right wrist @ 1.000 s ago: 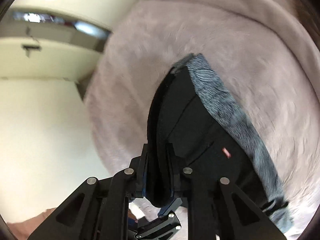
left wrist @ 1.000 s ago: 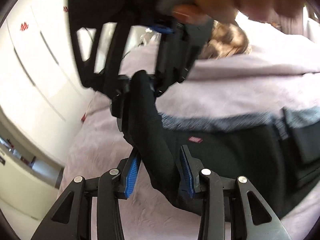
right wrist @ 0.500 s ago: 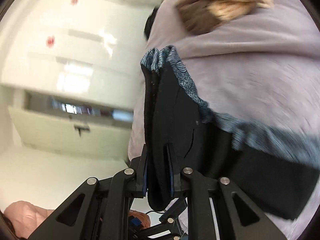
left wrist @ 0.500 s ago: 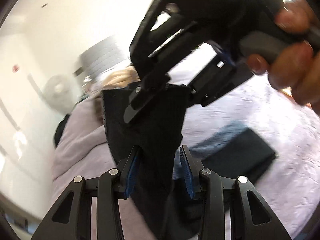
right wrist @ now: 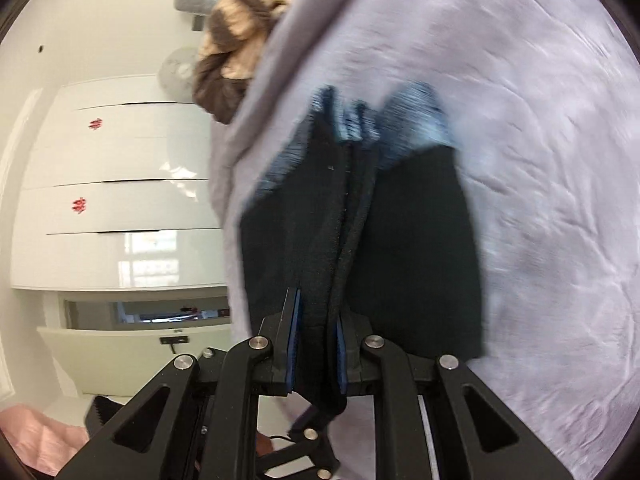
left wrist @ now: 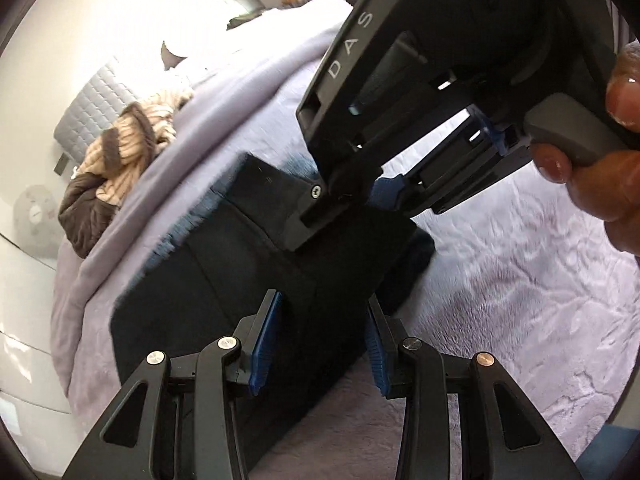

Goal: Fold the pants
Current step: 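Lift the folded edge with both grippers and fold it over the trousers, then lower the fold onto the trousers and open both grippers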

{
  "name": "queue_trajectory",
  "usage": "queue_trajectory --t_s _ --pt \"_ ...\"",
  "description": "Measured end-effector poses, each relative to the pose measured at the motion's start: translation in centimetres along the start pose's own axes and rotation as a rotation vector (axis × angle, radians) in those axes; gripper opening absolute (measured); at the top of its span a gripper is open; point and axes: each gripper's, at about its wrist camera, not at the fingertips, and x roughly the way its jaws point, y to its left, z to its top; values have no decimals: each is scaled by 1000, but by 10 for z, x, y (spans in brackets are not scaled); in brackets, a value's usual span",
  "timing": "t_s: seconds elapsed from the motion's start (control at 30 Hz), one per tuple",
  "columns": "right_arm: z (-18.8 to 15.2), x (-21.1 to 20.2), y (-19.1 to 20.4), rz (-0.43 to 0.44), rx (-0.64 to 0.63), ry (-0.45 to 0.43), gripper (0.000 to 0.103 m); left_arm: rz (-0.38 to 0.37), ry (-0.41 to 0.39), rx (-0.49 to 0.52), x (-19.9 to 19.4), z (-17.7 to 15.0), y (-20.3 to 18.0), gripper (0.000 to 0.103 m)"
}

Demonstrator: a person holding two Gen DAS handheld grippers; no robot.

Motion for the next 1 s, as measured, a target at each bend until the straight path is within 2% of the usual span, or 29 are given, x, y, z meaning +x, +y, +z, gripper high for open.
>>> queue_trajectory --t_s 0.07,0.1,0.2,0.27,0.3,0.33,0.47,0.6,0.73,0.8,0.87,0.93,1.0 --pt "-3 2 -9 -13 6 4 17 4 10 19 1 0 -6 46" --pt "-5 2 -11 -36 3 5 17 -20 13 19 0 -1 -7 48" --pt "-8 -1 -5 -88 -29 1 17 -60 28 -13 -11 -6 0 48" --pt "-8 0 7 -148 -74 1 17 -68 34 -45 -19 -10 10 60" --pt "-8 1 12 -172 -90 3 17 -63 31 -79 -26 -13 19 76" --pt "-7 5 16 -206 -110 5 17 -55 24 -122 -34 -17 32 79" --pt "-11 6 37 -351 -206 8 19 3 65 -269 -43 -32 78 79" --pt "-15 -5 42 -485 -194 -4 20 72 171 -492 -23 -54 145 79" --pt "-17 -16 52 -604 -192 -30 21 45 232 -668 -5 -76 182 79" --pt "-21 -23 67 -602 -218 -71 21 20 261 -722 3 -86 185 79" --pt "-27 -28 82 -579 -258 -104 21 -14 285 -724 11 -88 179 79" --pt "-28 -18 95 -559 -295 -95 21 -45 310 -707 19 -90 165 79" --pt "-29 0 97 -576 -318 -48 21 -59 308 -687 25 -89 156 79"
